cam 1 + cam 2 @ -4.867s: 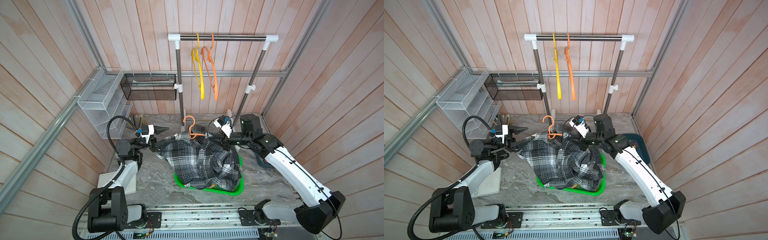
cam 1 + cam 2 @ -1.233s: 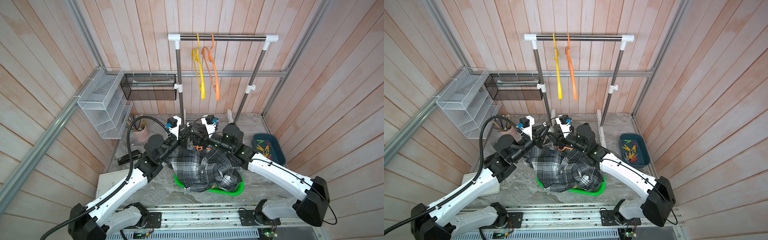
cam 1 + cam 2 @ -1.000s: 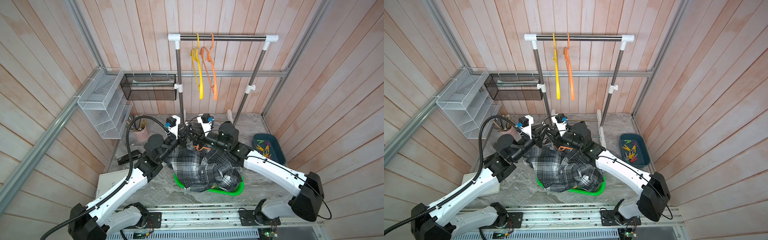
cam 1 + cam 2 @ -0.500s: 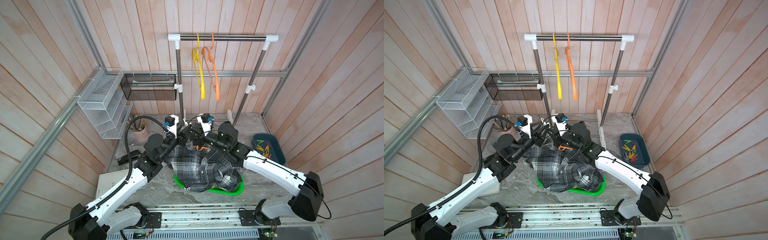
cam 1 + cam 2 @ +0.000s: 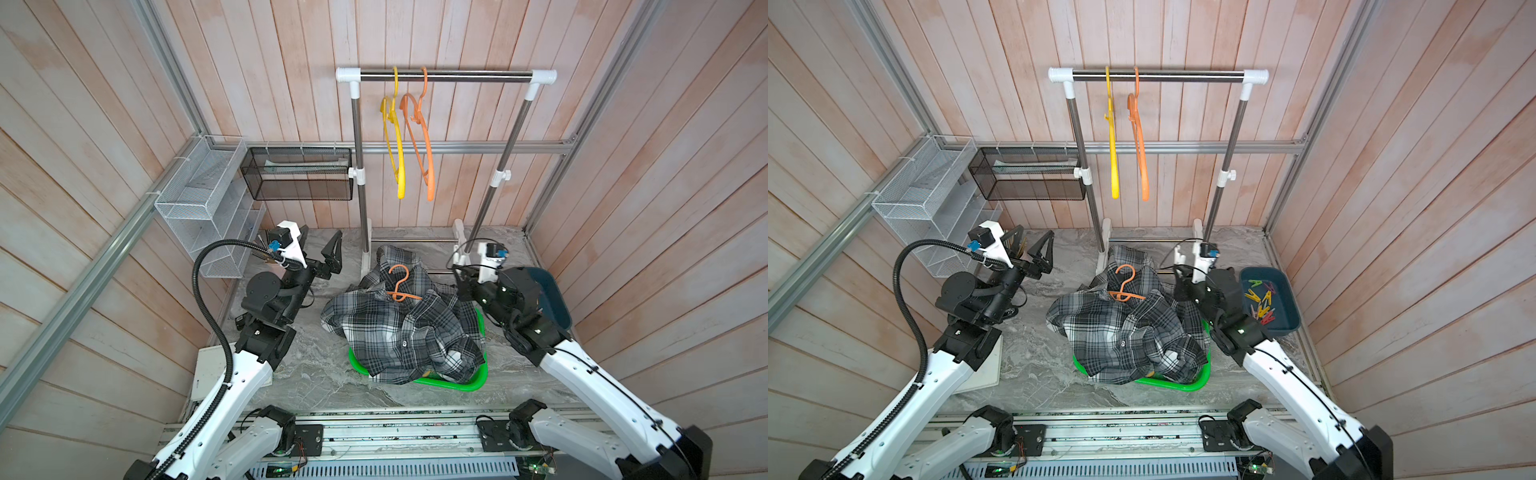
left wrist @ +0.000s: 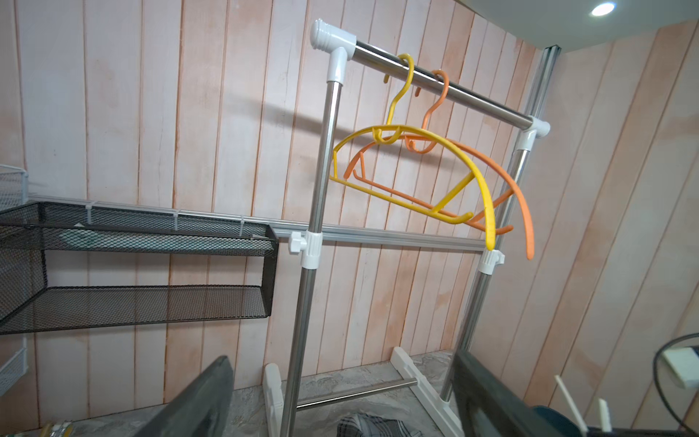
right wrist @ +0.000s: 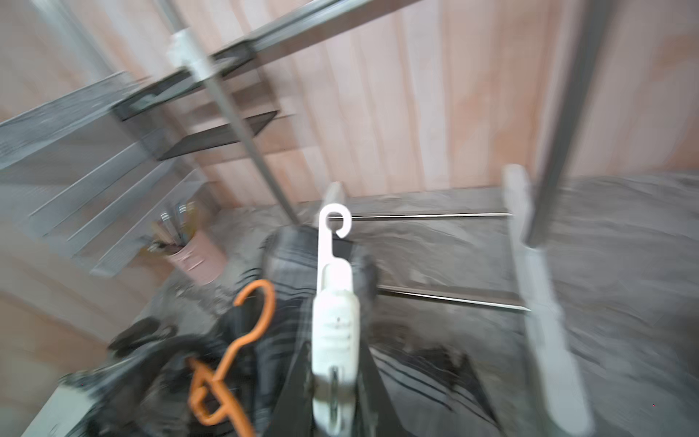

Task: Remove the clothespins securing long-sleeve shirts to the hanger
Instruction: Place the clamp in the storage box, then remove the long-sleeve shirt from the hanger.

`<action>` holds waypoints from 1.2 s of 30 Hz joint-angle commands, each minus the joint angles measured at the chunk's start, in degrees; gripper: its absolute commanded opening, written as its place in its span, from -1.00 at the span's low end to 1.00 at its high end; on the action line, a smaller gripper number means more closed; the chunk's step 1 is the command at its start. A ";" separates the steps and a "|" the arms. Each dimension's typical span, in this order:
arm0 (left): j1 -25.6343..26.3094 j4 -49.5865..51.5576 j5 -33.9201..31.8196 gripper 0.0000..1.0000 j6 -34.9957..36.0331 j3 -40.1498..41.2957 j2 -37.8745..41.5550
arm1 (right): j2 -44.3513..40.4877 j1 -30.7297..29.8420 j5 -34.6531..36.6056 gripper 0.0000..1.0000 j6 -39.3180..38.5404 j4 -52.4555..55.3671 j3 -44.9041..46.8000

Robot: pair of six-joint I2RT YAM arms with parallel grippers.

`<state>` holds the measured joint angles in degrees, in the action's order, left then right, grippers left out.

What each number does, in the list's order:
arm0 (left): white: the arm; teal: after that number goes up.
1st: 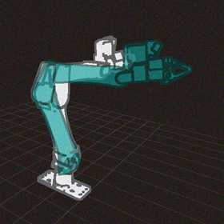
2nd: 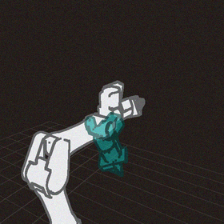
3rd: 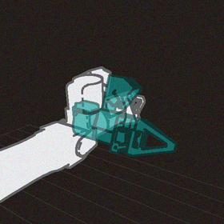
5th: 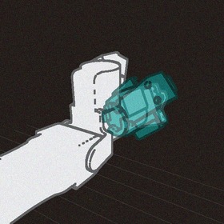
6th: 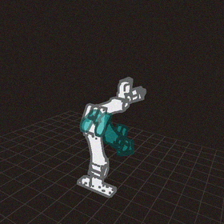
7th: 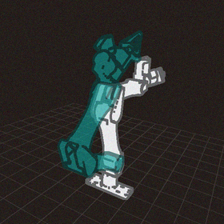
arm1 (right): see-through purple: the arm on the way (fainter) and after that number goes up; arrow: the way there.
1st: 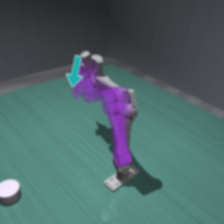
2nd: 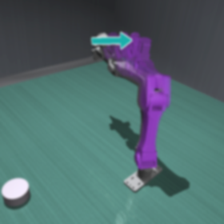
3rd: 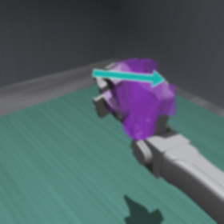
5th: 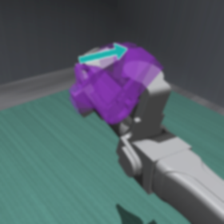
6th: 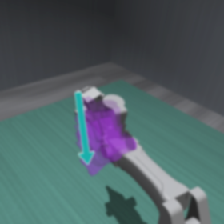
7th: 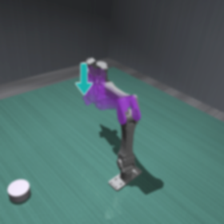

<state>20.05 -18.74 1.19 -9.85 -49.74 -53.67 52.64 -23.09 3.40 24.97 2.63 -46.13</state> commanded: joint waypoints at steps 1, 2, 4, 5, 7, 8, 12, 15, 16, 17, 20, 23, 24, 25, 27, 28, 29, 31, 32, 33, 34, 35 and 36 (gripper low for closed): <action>-1.23 1.93 1.25 0.83 -1.08 2.15 0.62 | -3.91 13.90 -3.38 -1.00 6.17 9.73 2.91; -1.47 2.04 1.31 0.83 -1.32 2.38 0.66 | -4.02 19.84 -5.41 -1.00 6.34 10.29 3.55; -1.86 2.28 1.65 0.83 -2.15 2.95 0.57 | -2.56 30.67 -11.70 -1.00 6.54 8.83 5.67; -2.12 2.31 1.89 0.83 -2.53 3.11 0.53 | -1.48 34.56 -13.87 -1.00 6.82 7.54 6.71; -2.39 2.74 2.70 0.82 -3.01 3.01 0.32 | 1.80 39.91 -14.27 -1.00 6.84 4.26 8.38; -2.47 2.98 3.04 0.82 -3.06 3.04 0.23 | 3.52 41.11 -13.25 -1.00 6.69 2.79 8.80; -2.62 4.34 5.28 0.81 -3.07 2.92 0.15 | 13.08 43.90 -12.68 -1.00 7.31 -2.66 8.96; -2.65 5.57 6.24 0.81 -2.73 2.97 0.53 | 17.73 44.67 -12.63 -0.37 7.75 -4.10 7.03; -2.65 6.08 6.13 0.81 -2.47 3.01 0.71 | 18.10 44.77 -12.56 -0.24 7.28 -3.78 5.90; -2.71 6.27 5.95 0.81 -2.23 3.23 0.88 | 17.88 44.80 -12.39 -0.15 6.87 -3.34 5.19; -2.80 6.24 5.49 0.81 -1.68 3.97 1.26 | 14.89 44.75 -13.61 -0.07 6.67 -2.31 2.90; -2.83 5.82 4.34 0.81 -1.21 4.46 1.03 | 8.95 44.23 -23.63 -0.09 7.04 -3.95 3.12; -2.84 5.74 3.86 0.81 -1.17 4.47 0.94 | 6.70 43.54 -28.24 -0.09 7.70 -5.48 3.63; -2.96 5.66 3.65 0.81 -1.16 4.47 0.85 | 4.76 42.31 -32.49 -0.09 8.87 -6.87 4.13; -3.00 5.56 3.81 0.81 -1.06 4.38 0.68 | 2.51 38.33 -40.17 -0.10 10.85 -9.83 4.42; -3.01 5.55 3.90 0.81 -1.02 4.40 0.51 | 2.00 34.90 -42.82 -0.10 11.55 -11.59 4.47; -3.10 5.53 3.91 0.81 -1.03 4.38 0.50 | 1.77 31.07 -44.01 -0.10 11.95 -13.10 4.47; -3.10 5.73 3.99 0.81 -1.18 4.23 0.16 | 3.17 22.41 -44.29 -0.10 12.03 -15.36 3.54; -3.17 5.73 4.08 0.81 -1.31 4.27 0.22 | 4.68 19.14 -44.51 -0.10 12.20 -16.22 2.84; -3.18 5.65 4.17 0.81 -1.50 4.12 0.22 | 6.84 15.66 -45.30 -0.11 11.79 -16.72 1.69; -3.25 5.49 4.26 0.81 -1.61 4.03 0.23 | 9.40 13.09 -45.58 -0.12 11.31 -16.78 0.25; -3.19 5.51 4.34 0.81 -1.67 3.95 0.25 | 11.64 10.49 -45.47 -0.13 10.79 -16.84 -0.94; -3.18 5.56 4.35 0.81 -1.74 3.88 0.31 | 13.54 8.74 -45.36 -0.13 10.38 -17.10 -1.91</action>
<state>17.26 -12.84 5.54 -11.84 -45.93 -53.25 62.06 -10.37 -38.61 35.86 -11.86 -45.12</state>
